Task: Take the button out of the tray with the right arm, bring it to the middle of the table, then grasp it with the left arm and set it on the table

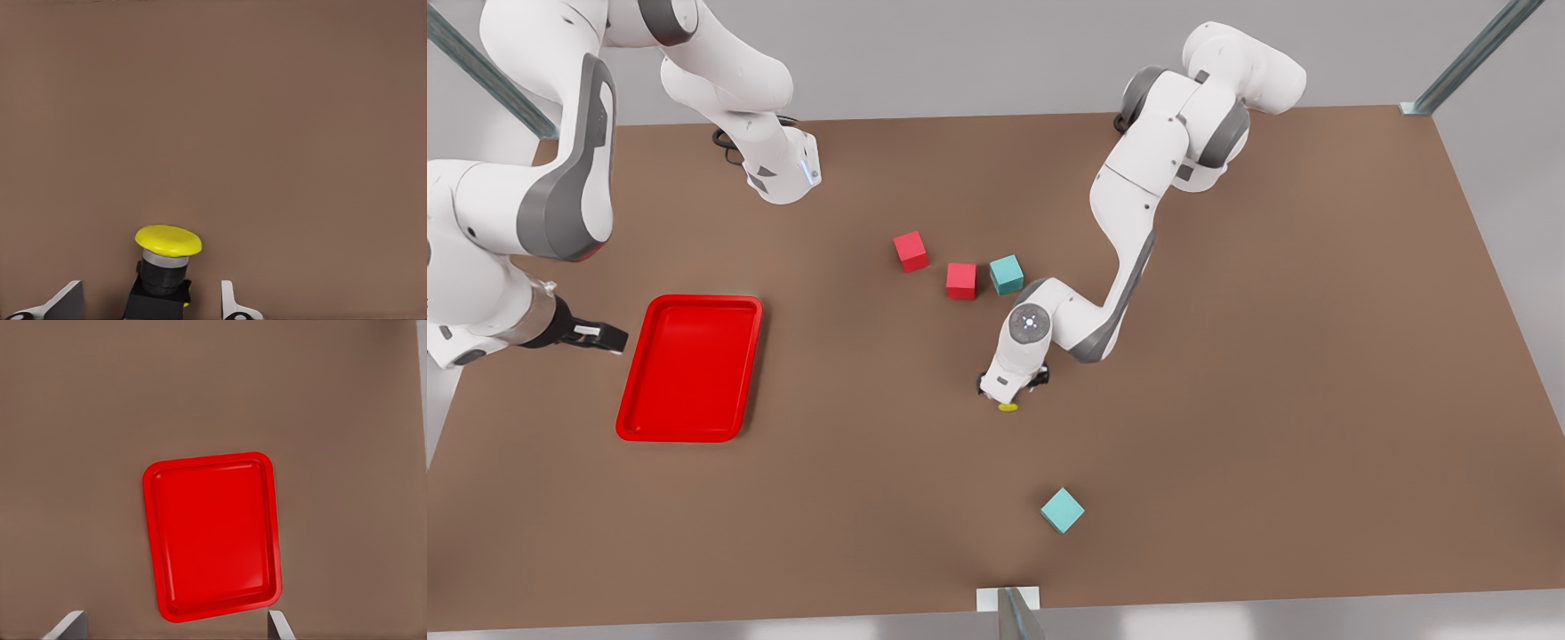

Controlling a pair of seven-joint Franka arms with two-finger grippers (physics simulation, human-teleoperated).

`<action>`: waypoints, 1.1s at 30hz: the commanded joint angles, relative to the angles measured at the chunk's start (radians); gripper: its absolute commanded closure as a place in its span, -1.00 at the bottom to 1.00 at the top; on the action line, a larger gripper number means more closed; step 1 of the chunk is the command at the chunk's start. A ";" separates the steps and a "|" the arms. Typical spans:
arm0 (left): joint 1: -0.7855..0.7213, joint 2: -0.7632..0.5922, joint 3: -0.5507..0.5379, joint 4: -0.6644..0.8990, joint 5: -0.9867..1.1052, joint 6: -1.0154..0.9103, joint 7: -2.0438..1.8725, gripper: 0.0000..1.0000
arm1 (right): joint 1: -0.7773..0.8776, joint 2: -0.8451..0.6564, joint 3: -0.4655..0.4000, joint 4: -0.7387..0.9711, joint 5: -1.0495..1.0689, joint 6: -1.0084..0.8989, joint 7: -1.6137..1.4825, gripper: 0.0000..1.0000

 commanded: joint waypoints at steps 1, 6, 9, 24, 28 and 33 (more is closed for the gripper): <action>0.000 0.003 0.001 0.001 0.010 -0.003 0.300 -1.00 | 0.003 -0.001 0.002 -0.001 0.001 -0.015 -0.096 -1.00; -0.001 0.006 0.001 0.000 0.066 -0.008 0.299 -1.00 | 0.002 0.001 0.004 -0.001 0.001 -0.065 -0.094 -1.00; -0.001 0.012 0.001 0.001 0.064 -0.008 0.297 -0.90 | -0.002 0.006 0.004 0.001 0.001 -0.067 -0.093 -1.00; 0.000 0.020 -0.001 0.031 0.060 -0.054 0.276 -0.12 | -0.003 0.009 0.004 0.004 0.001 -0.067 -0.091 -1.00; 0.000 0.020 -0.001 0.055 0.060 -0.120 0.274 -0.09 | -0.002 0.012 0.004 0.005 -0.001 -0.067 -0.090 -1.00; 0.002 0.024 -0.001 0.067 0.058 -0.161 0.256 -0.07 | -0.003 0.012 0.004 0.004 -0.001 -0.067 -0.090 -1.00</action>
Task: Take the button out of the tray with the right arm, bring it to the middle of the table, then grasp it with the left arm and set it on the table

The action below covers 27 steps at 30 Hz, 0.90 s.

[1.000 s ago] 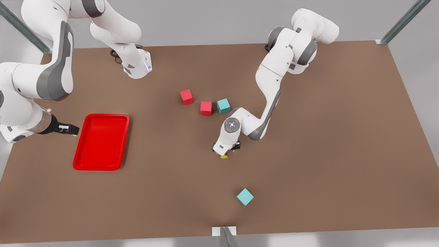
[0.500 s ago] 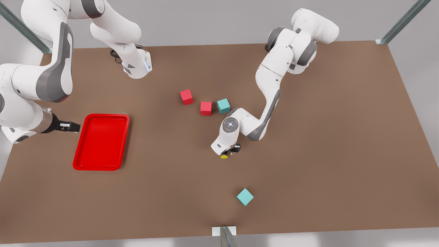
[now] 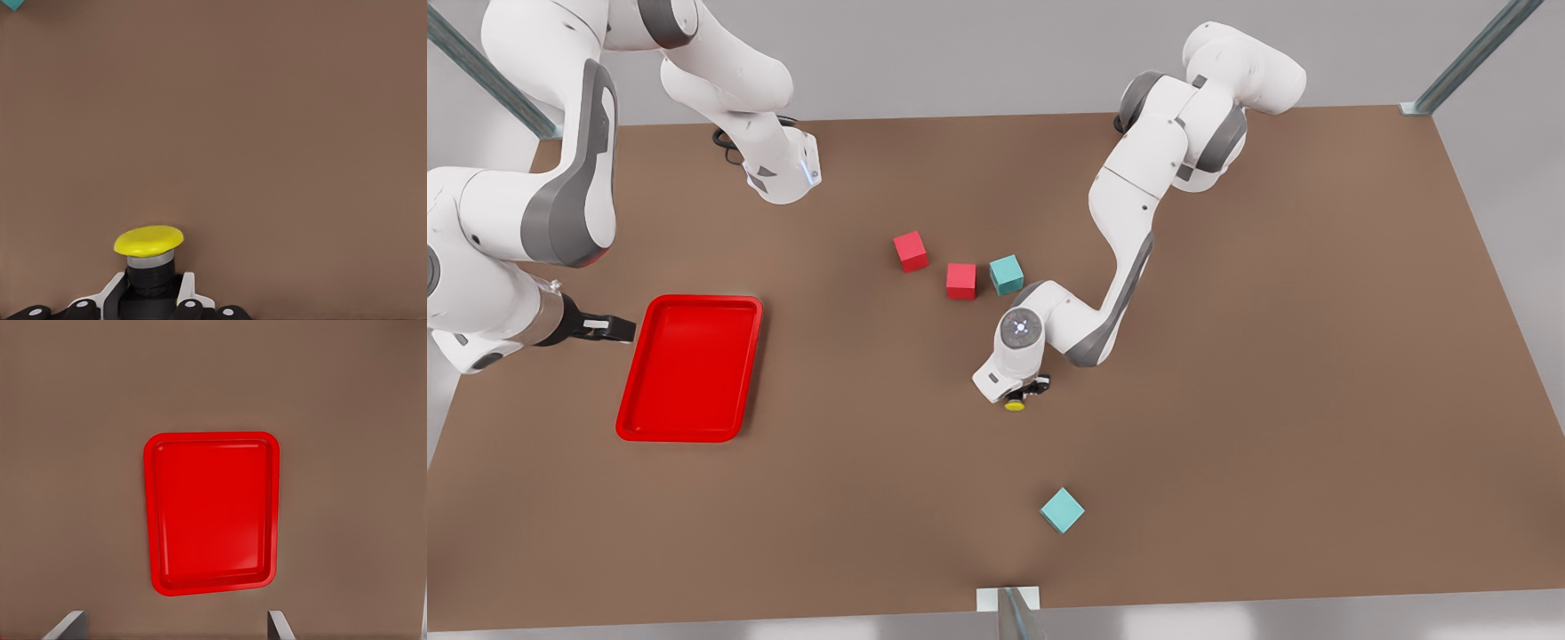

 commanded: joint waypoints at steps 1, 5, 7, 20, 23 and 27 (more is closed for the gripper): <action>0.000 0.001 0.000 0.001 0.001 -0.039 0.004 -0.07 | 0.000 -0.001 0.001 0.000 0.000 -0.001 -0.015 -1.00; 0.002 0.007 0.000 0.001 -0.027 -0.039 -0.002 -0.06 | 0.001 0.002 0.000 0.000 0.000 -0.001 -0.015 -1.00; 0.002 0.007 0.000 0.001 -0.036 -0.040 -0.002 0.00 | 0.001 0.003 0.000 0.002 0.000 -0.001 -0.015 -1.00; 0.000 0.003 0.003 0.046 -0.058 -0.166 -0.011 0.10 | 0.003 0.003 0.001 0.002 0.000 -0.001 -0.015 -1.00; 0.000 -0.010 0.006 0.061 -0.056 -0.215 -0.112 0.10 | 0.001 0.003 0.000 0.002 -0.002 -0.001 -0.015 -1.00; -0.009 -0.034 0.083 0.075 -0.047 -0.254 -0.862 0.10 | 0.003 0.005 0.000 0.002 0.000 -0.001 -0.015 -1.00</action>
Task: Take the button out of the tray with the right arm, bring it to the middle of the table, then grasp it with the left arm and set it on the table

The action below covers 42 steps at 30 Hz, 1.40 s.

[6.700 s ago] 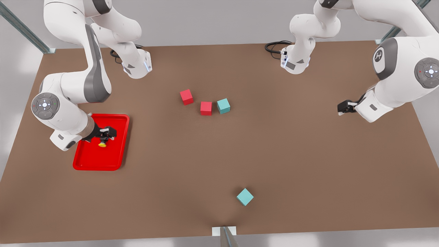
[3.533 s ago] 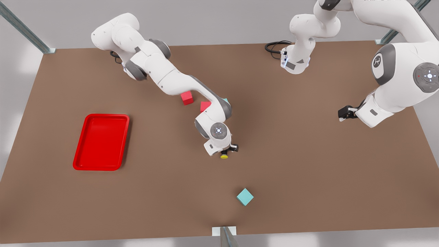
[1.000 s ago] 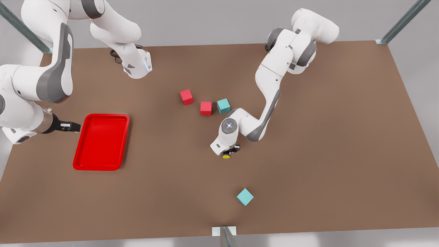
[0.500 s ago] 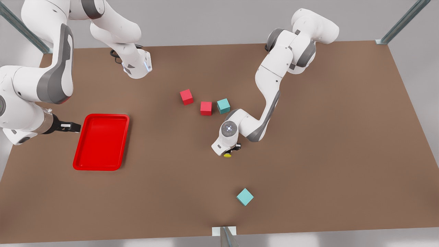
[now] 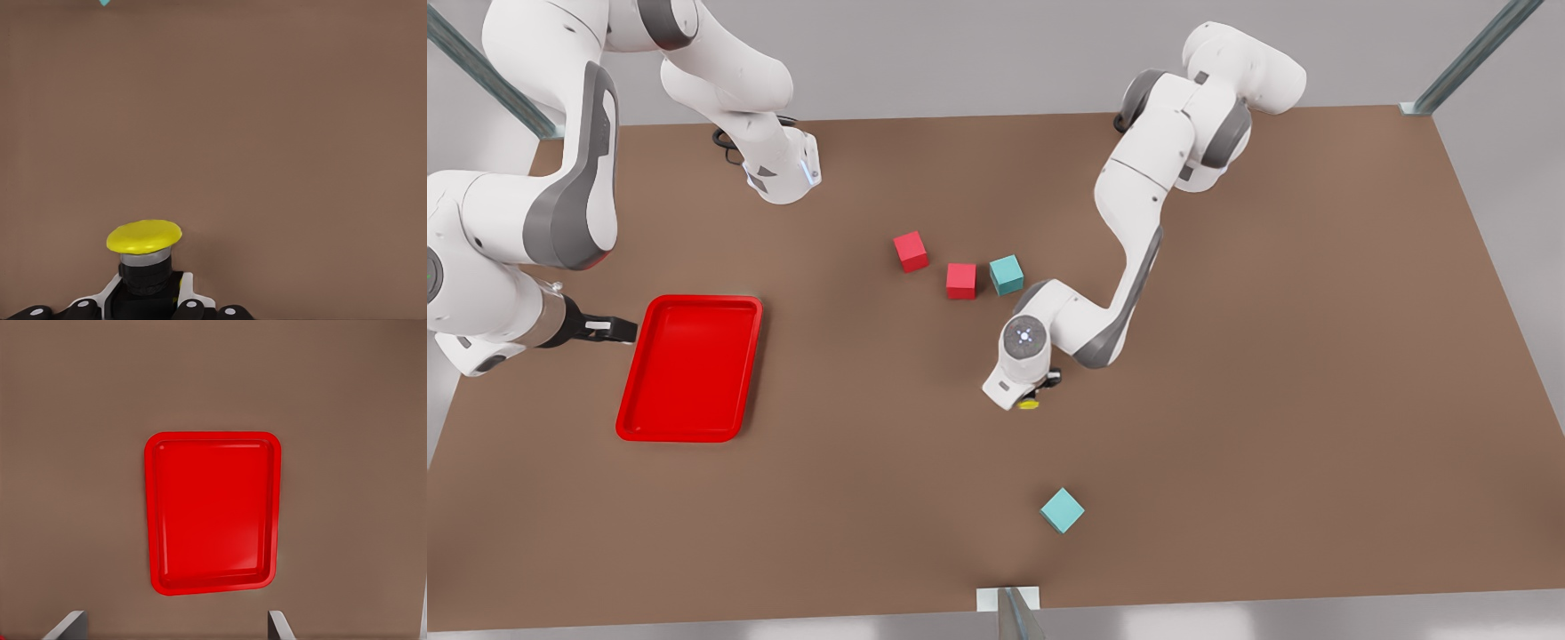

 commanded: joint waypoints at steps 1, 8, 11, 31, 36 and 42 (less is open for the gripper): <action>-0.030 -0.013 0.066 0.002 0.024 -0.087 -0.935 0.10 | 0.000 -0.001 0.000 0.000 0.001 0.000 -0.003 -1.00; -0.232 0.025 0.375 -0.002 0.364 -0.568 -2.131 0.10 | 0.002 -0.001 0.000 0.000 0.001 0.000 -0.003 -1.00; -0.240 0.088 0.359 -0.012 0.476 -0.720 -2.229 0.10 | 0.000 -0.001 0.001 0.000 0.001 0.000 -0.003 -1.00; -0.173 0.289 0.306 -0.039 0.757 -0.644 -2.209 -0.90 | 0.032 -0.003 0.003 0.068 -0.019 0.041 -0.019 -1.00; -0.174 0.295 0.306 -0.038 0.756 -0.631 -2.209 -1.00 | 0.032 -0.003 0.001 0.068 -0.021 0.043 -0.019 -1.00; -0.180 0.292 0.306 -0.036 0.786 -0.639 -2.201 -1.00 | 0.029 -0.003 0.001 0.068 -0.022 0.044 -0.019 -1.00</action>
